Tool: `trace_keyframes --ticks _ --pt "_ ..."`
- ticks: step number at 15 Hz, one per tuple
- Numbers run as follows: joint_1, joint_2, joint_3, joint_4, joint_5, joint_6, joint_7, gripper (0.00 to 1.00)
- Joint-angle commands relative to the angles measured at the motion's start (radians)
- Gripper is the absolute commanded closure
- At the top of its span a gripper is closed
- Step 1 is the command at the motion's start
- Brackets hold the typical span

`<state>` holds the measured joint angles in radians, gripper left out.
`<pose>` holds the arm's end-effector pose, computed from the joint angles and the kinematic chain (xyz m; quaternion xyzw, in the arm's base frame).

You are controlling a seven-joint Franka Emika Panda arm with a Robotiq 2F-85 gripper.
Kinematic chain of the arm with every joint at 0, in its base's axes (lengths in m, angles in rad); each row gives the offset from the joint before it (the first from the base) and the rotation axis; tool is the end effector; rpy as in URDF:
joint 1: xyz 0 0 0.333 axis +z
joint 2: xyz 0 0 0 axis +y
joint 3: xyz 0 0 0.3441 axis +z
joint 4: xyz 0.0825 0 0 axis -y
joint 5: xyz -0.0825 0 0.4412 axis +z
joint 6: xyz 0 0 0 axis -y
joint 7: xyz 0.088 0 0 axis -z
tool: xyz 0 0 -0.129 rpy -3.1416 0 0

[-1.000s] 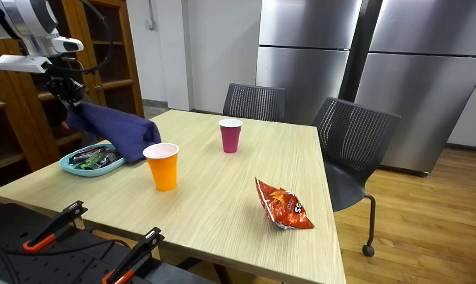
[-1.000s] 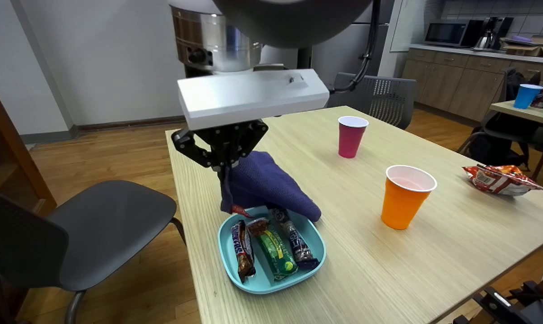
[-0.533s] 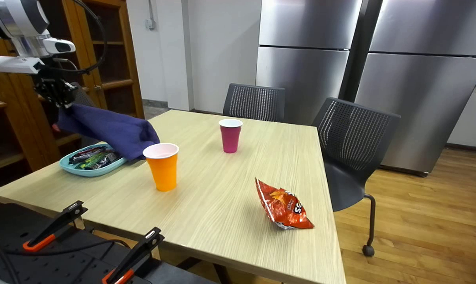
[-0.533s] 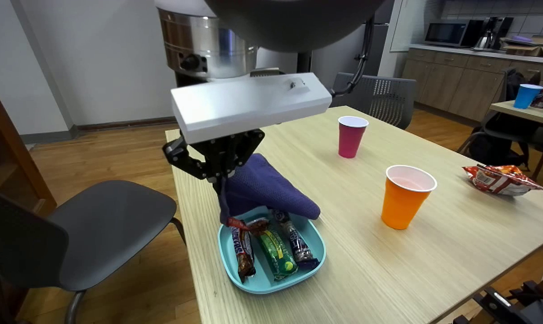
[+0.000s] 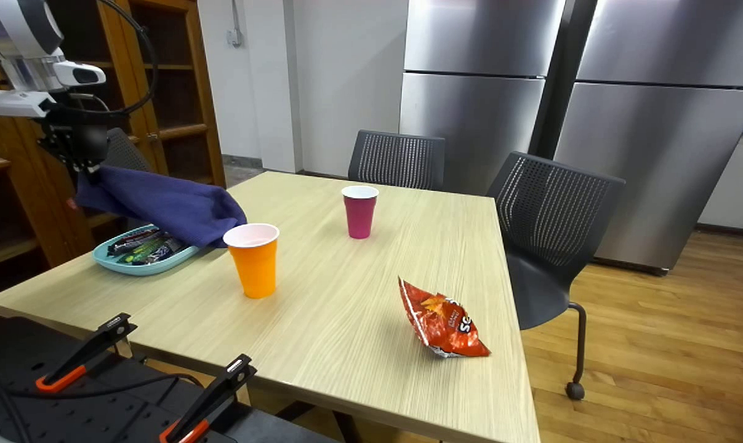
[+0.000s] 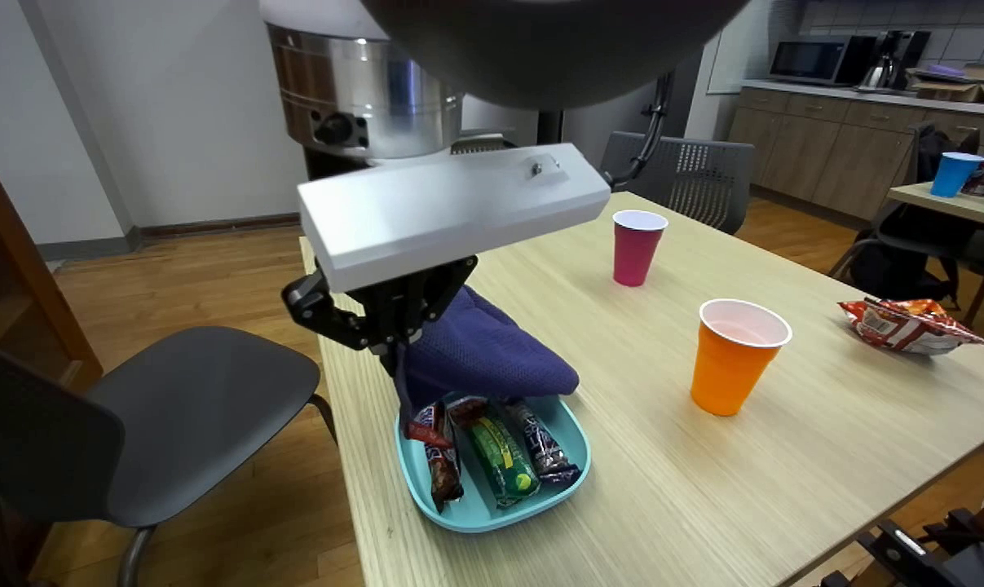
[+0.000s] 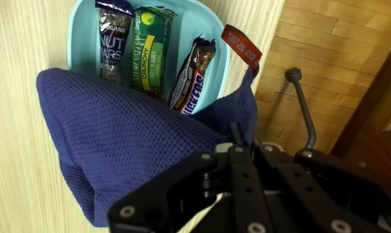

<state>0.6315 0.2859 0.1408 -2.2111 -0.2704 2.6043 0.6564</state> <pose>0.4334 0.4273 0.2195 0.9831 0.1651 0.0793 0.0051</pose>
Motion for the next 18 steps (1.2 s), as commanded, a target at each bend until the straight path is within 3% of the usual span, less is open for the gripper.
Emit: trace_keyframes --ticks 1,11,18 --pt "-0.016 -0.039 0.031 -0.022 -0.002 -0.025 -0.017 0.99" --pt "-0.02 -0.059 0.067 -0.049 0.021 -0.025 -0.03 0.99" --pt "-0.028 -0.081 0.077 -0.136 0.031 -0.068 -0.03 0.99"
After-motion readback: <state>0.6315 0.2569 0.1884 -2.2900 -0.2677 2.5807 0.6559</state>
